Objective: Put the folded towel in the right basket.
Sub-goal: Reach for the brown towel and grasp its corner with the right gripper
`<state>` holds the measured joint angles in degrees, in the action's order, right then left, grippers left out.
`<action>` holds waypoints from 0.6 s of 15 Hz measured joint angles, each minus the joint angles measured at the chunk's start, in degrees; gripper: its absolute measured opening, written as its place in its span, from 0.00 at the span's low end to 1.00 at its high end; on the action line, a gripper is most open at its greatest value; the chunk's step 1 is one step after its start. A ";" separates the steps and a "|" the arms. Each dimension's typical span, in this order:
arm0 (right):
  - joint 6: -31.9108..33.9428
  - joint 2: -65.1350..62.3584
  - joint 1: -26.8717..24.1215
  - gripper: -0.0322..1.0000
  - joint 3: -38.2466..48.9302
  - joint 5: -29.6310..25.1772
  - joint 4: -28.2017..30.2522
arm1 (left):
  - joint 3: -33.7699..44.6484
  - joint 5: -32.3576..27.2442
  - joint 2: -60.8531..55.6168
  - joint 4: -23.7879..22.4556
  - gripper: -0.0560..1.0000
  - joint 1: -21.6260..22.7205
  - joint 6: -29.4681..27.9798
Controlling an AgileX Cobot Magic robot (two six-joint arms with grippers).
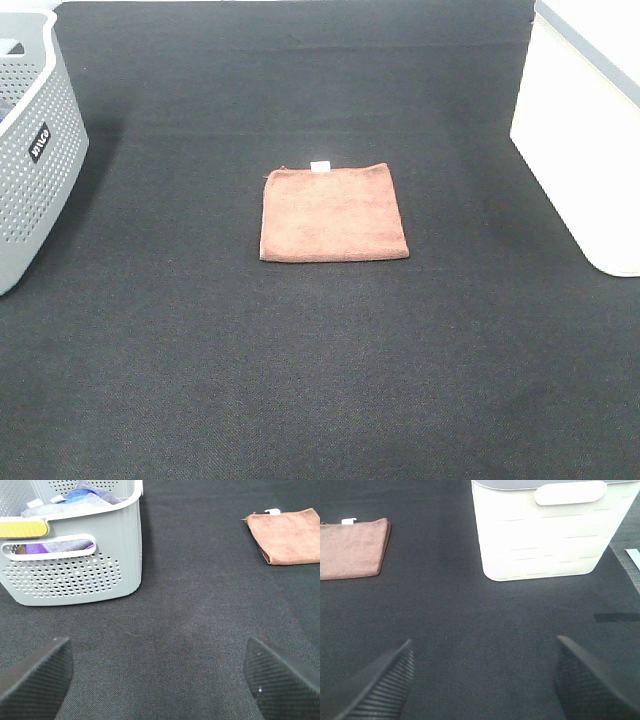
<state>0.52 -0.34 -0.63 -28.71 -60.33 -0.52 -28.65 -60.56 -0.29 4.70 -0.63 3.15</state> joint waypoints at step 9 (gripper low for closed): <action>0.00 0.00 0.00 0.72 0.00 0.00 0.00 | 0.00 0.00 0.00 0.00 0.88 0.00 0.00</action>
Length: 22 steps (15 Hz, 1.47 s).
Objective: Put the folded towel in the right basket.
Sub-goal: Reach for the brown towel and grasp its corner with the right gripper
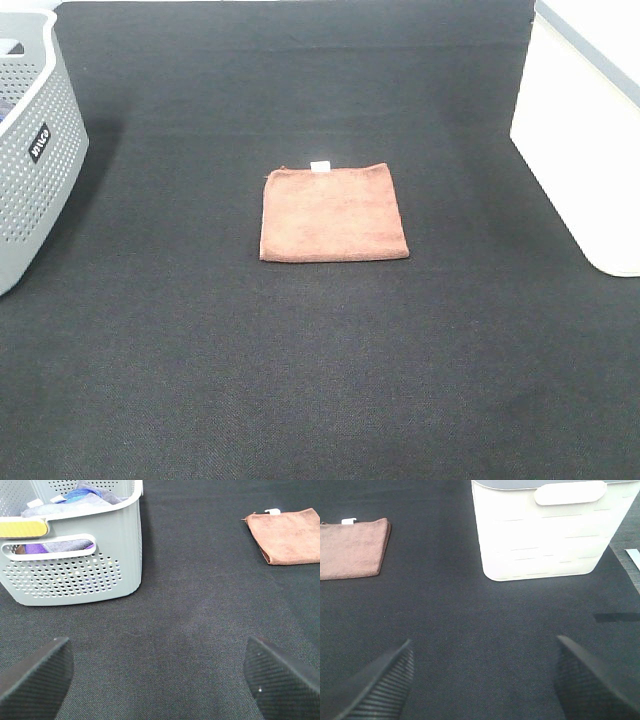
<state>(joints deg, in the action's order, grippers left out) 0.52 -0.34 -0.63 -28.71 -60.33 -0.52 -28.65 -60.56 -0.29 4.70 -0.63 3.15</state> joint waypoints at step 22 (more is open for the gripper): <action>0.00 0.00 0.00 0.72 0.00 0.00 0.00 | 0.00 0.00 0.00 0.00 0.88 0.00 0.00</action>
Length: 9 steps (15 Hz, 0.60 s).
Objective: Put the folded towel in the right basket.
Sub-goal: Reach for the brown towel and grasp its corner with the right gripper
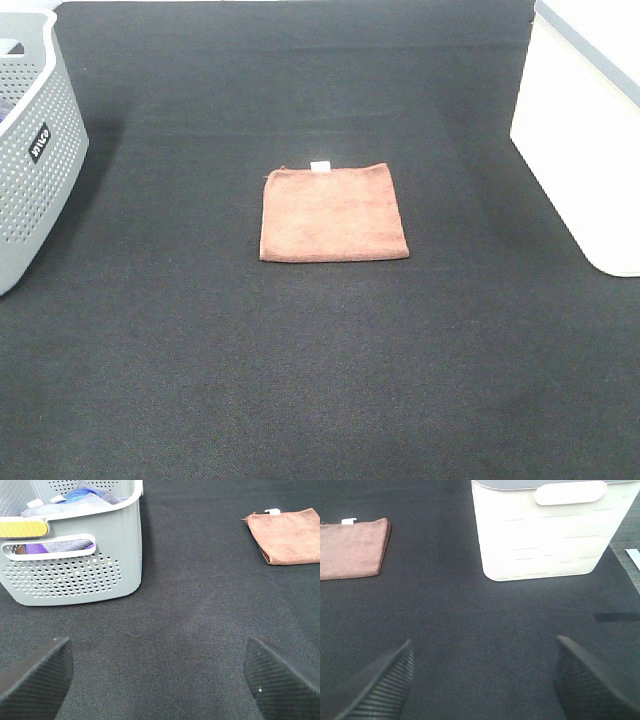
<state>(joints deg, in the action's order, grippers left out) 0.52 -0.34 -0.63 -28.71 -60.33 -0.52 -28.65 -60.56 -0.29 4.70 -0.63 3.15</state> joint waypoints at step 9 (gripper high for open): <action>0.00 0.00 0.00 0.72 0.00 0.00 0.00 | 0.00 0.00 0.00 0.00 0.88 0.00 0.00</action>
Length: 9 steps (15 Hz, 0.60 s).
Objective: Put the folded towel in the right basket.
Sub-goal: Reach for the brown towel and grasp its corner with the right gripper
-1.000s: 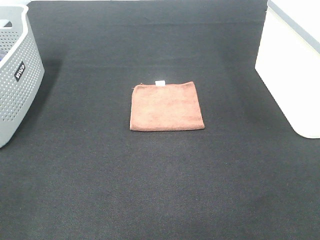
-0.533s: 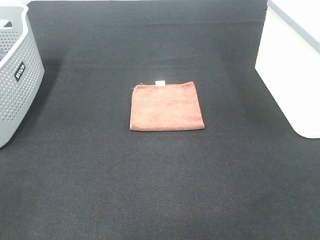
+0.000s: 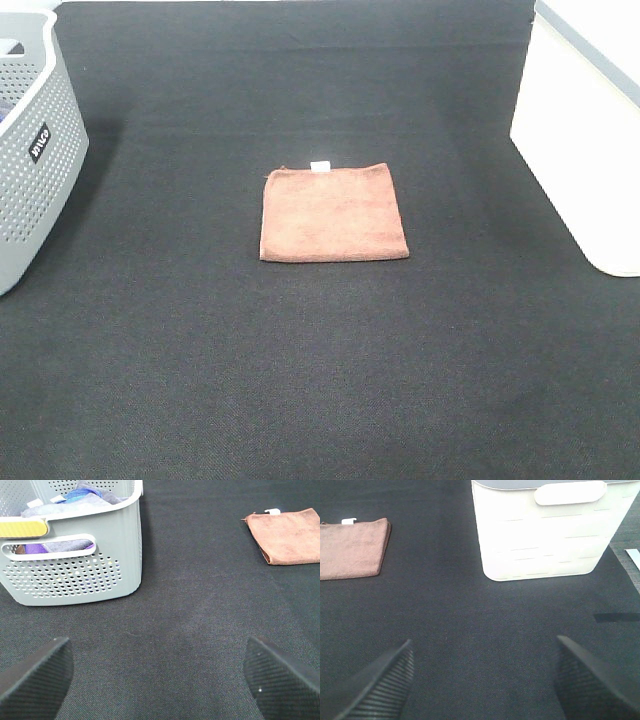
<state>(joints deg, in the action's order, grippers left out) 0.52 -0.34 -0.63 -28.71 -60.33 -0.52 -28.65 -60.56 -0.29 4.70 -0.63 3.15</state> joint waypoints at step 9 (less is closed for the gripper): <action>0.00 0.00 0.00 0.72 0.00 0.00 0.00 | 0.00 0.00 0.00 0.00 0.88 0.00 0.00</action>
<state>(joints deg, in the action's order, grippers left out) 0.52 -0.34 -0.63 -28.71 -60.33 -0.52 -28.65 -60.56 -0.29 4.70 -0.63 3.15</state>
